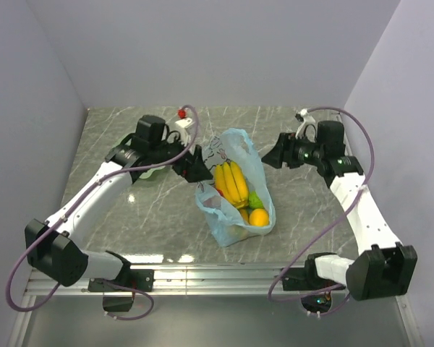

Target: Place the fake fruits into the plastic bag and tie a complex knot

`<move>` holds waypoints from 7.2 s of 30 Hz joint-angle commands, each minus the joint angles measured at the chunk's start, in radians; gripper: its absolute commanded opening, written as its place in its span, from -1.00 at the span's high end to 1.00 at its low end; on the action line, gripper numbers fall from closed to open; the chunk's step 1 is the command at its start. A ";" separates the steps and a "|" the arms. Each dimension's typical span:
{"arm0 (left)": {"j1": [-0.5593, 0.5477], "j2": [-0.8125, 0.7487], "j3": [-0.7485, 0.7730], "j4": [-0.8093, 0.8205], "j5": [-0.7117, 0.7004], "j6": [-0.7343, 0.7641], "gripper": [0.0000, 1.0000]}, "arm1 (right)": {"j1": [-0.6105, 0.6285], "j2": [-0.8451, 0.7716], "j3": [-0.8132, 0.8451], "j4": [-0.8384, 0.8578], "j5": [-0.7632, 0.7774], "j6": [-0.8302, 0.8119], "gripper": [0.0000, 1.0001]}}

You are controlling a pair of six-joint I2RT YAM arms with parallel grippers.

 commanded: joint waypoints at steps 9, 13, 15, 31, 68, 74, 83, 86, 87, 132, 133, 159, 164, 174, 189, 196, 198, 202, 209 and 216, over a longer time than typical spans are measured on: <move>0.062 -0.026 -0.220 0.050 -0.256 -0.222 -0.99 | 0.175 0.146 0.229 0.139 0.019 -0.096 -0.69; 0.063 0.049 -0.222 0.045 -0.267 -0.246 -0.99 | 0.208 0.207 0.247 0.139 0.111 -0.117 -0.67; 0.063 0.088 -0.209 0.050 -0.242 -0.240 -0.91 | 0.208 0.254 0.266 0.127 0.137 -0.121 -0.54; 0.077 0.721 0.713 -0.127 -0.181 0.086 0.95 | 0.093 -0.127 -0.016 0.009 -0.040 0.001 1.00; 0.256 0.347 -0.045 0.430 0.049 -0.527 -0.58 | 0.042 -0.212 -0.055 0.087 0.018 0.105 0.99; 0.269 0.272 0.062 0.383 0.063 -0.440 0.73 | -0.001 -0.189 0.009 0.171 0.015 0.177 0.91; 0.329 0.032 0.237 0.192 0.029 -0.237 0.99 | -0.070 -0.276 0.099 0.257 -0.007 0.338 1.00; 0.329 -0.009 0.242 0.112 -0.013 -0.158 0.94 | -0.070 -0.318 0.085 0.258 0.025 0.338 1.00; 0.330 -0.013 0.246 0.087 -0.047 -0.103 0.89 | -0.070 -0.330 0.077 0.263 0.028 0.337 1.00; -0.110 0.625 0.849 -0.346 -0.100 0.694 0.02 | -0.056 -0.394 -0.104 0.332 0.039 0.162 1.00; -0.107 0.631 0.866 -0.380 -0.063 0.692 0.20 | -0.056 -0.391 -0.107 0.343 0.051 0.159 1.00; -0.188 0.507 0.539 -0.397 0.302 0.189 -0.48 | 0.177 -0.249 -0.130 0.467 0.630 0.340 1.00; -0.187 0.493 0.533 -0.334 0.269 0.131 -0.56 | 0.188 -0.256 -0.144 0.475 0.598 0.321 1.00; -0.201 0.479 0.506 -0.285 0.182 0.053 -0.65 | 0.195 -0.256 -0.158 0.475 0.627 0.295 1.00; -0.202 0.405 0.138 -0.078 -0.046 0.278 0.59 | 0.192 -0.213 -0.131 0.475 0.468 0.271 1.00; -0.136 0.441 0.157 -0.130 0.193 0.453 0.98 | 0.068 -0.250 -0.185 0.475 0.074 0.249 -0.49; -0.132 0.442 0.171 -0.145 0.216 0.484 0.99 | 0.018 -0.267 -0.181 0.460 -0.019 0.208 -0.61; -0.133 0.462 0.214 -0.219 0.255 0.557 0.99 | -0.030 -0.301 -0.182 0.413 -0.169 0.116 -0.63; -0.133 0.458 0.191 -0.229 0.298 0.593 0.99 | 0.010 -0.250 -0.270 0.646 -0.238 0.231 -0.58; -0.132 0.468 0.186 -0.256 0.338 0.642 0.99 | 0.080 -0.151 -0.280 0.726 -0.215 0.195 -0.67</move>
